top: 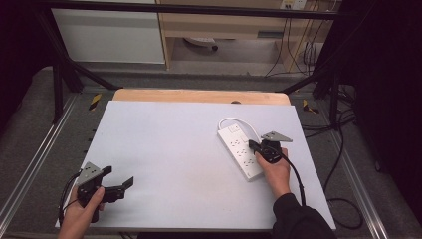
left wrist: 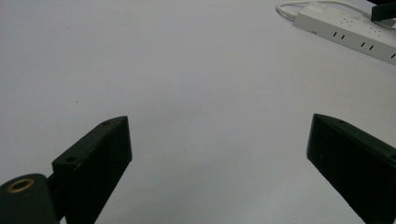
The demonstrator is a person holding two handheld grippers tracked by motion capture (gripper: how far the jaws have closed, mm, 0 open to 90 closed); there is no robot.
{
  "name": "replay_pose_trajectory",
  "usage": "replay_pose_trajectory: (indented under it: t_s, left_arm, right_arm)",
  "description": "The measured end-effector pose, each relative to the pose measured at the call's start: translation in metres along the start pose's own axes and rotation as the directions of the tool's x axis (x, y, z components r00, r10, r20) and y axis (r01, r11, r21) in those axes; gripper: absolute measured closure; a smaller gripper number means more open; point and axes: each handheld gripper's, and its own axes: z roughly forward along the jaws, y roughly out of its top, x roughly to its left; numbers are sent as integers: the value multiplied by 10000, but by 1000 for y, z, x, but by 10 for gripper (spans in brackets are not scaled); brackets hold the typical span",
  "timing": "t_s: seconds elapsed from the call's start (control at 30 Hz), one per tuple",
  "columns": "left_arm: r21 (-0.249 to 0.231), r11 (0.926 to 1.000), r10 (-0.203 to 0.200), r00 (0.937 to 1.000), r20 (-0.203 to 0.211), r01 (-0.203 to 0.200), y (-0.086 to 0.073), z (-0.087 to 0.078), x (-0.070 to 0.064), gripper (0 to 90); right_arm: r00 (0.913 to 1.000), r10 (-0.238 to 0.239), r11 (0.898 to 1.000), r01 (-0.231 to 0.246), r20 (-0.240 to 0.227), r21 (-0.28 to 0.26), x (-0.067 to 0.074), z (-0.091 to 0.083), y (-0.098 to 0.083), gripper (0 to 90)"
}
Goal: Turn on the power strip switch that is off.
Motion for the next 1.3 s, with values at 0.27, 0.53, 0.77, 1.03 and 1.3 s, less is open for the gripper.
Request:
replay_pose_trajectory:
  t_s: [0.27, 0.53, 0.77, 1.03, 1.3]
  left_arm:
    - [3, 10000, 8, 10000, 2, -8, 0, 0, 0, 66]
    - [28, 10000, 3, 10000, 15, -3, 0, 0, 0, 66]
    - [17, 10000, 10, 10000, 20, -10, 0, 0, -1, 66]
    - [20, 10000, 13, 10000, 26, -14, 0, 0, -1, 66]
    - [35, 10000, 21, 10000, 21, -21, 0, 0, -1, 66]
  right_arm:
    - [10000, 42, 10000, -42, -2, 12, 0, 0, 0, 900]
    - [10000, 75, 10000, -75, -18, 23, 0, 0, 0, 900]
    - [10000, 83, 10000, -83, -8, 26, 0, 0, 0, 900]
    - [10000, 72, 10000, -72, 12, 47, 0, 0, 0, 900]
    - [9999, 119, 9999, -119, -13, 107, 0, 1, 1, 900]
